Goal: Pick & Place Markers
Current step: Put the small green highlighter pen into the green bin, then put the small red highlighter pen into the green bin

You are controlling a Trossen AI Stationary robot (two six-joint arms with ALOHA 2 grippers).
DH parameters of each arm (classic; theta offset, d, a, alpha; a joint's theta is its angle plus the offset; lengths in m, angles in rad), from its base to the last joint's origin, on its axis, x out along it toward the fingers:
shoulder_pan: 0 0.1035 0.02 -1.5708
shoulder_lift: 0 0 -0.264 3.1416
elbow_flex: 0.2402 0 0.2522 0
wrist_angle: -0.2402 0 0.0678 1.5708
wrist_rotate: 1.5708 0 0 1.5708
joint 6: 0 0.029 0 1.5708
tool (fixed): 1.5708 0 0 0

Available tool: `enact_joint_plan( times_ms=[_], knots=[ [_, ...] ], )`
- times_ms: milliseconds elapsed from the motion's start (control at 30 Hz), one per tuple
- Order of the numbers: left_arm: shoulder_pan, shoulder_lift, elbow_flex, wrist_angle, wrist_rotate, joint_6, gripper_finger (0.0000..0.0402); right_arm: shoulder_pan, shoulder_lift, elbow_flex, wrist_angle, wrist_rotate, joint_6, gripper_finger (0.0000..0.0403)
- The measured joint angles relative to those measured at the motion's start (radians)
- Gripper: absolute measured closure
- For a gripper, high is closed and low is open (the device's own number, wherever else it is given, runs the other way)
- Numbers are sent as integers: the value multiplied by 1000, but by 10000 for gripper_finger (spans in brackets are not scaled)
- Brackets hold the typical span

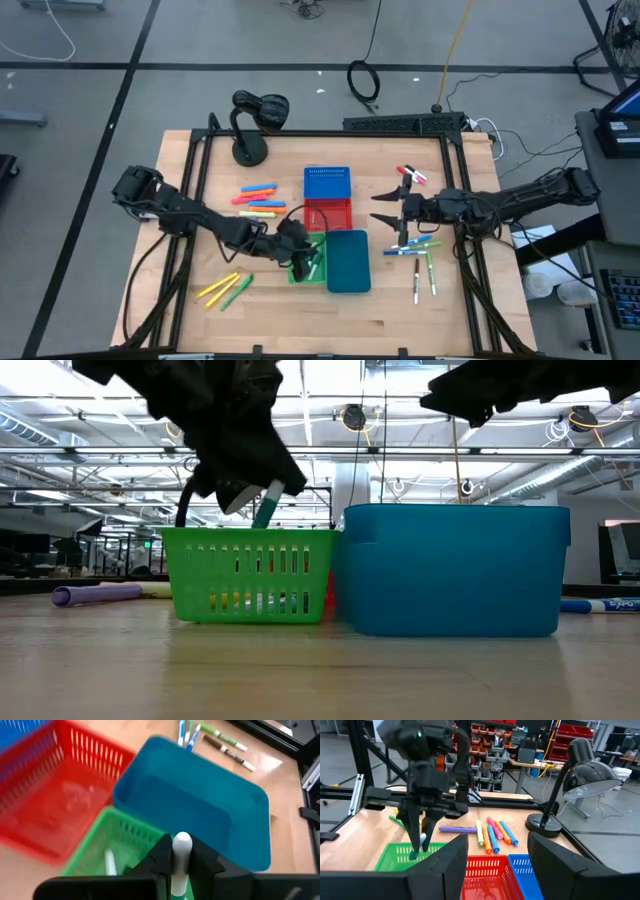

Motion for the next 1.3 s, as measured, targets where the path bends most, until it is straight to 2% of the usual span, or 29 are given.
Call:
enact_joint_plan(
  times_ms=[100, 433, 700, 967, 1067, 1200, 1300],
  knots=[
    [-3, -1, -1, -13, 12, -47, 357, 0, -17, 0, -5, 0, -4, 212],
    [-36, -1, -2, -30, 54, -38, 343, 0, -37, -1, -50, 0, -3, 212],
    [-36, -1, -2, -47, 105, 36, 340, 0, -35, -1, -96, 0, 40, 209],
    [-35, -1, -2, -52, 107, 74, 336, 0, -35, -1, -109, 0, 84, 209],
    [-35, -1, -2, -50, 104, 66, 313, 1, -35, -1, -109, 0, 84, 208],
    [-32, -1, -2, -43, 92, 67, 254, 1, -35, -1, -110, 0, 83, 209],
    [-20, -1, -2, -46, 85, 133, 211, 1, -35, -1, -111, 0, 82, 210]
  ],
)
